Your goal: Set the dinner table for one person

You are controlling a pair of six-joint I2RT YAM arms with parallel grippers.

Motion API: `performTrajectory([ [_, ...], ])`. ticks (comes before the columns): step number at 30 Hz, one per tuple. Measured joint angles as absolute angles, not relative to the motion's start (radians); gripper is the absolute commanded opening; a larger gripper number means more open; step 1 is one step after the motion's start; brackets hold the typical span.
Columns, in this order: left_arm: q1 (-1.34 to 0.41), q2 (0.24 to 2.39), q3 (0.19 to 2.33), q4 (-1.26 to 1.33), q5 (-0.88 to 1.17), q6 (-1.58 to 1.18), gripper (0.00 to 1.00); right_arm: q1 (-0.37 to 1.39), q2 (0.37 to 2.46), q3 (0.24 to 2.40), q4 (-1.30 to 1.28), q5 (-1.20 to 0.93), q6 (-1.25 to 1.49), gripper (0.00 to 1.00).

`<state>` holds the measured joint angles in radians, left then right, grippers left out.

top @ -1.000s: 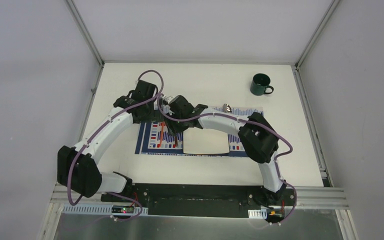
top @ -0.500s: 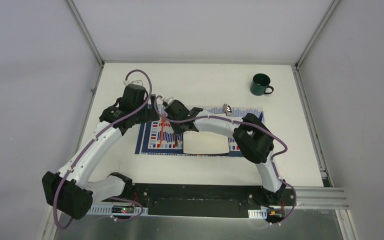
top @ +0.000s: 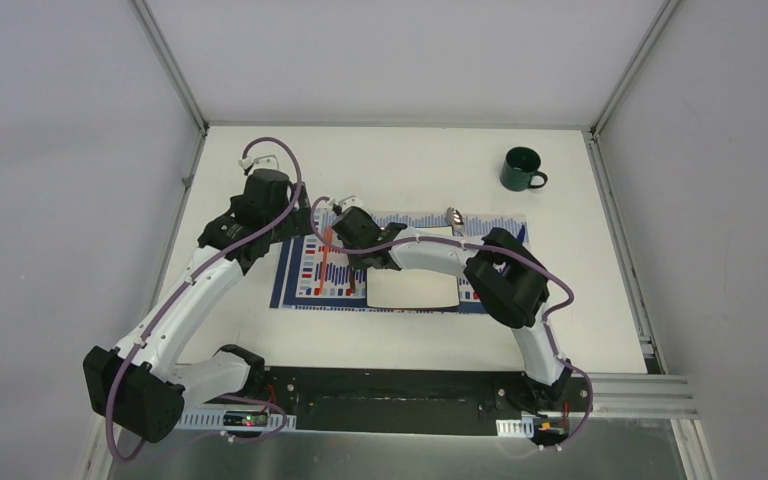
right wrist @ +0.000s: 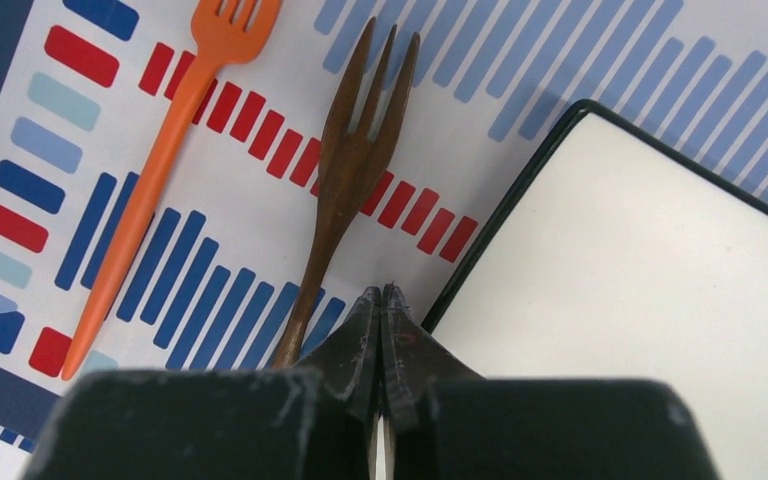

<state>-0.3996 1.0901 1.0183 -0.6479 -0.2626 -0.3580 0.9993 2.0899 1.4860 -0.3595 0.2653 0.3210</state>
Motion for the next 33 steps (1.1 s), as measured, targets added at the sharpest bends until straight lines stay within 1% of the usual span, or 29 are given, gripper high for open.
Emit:
performTrajectory([
  [13,-0.400,1.081,1.018,-0.643,-0.264,-0.357,0.99,0.999,2.090,1.482,-0.339,0.297,0.323,0.00],
  [33,-0.400,1.050,1.018,-0.643,-0.264,-0.357,0.99,0.993,2.107,1.485,-0.311,0.275,0.348,0.00],
])
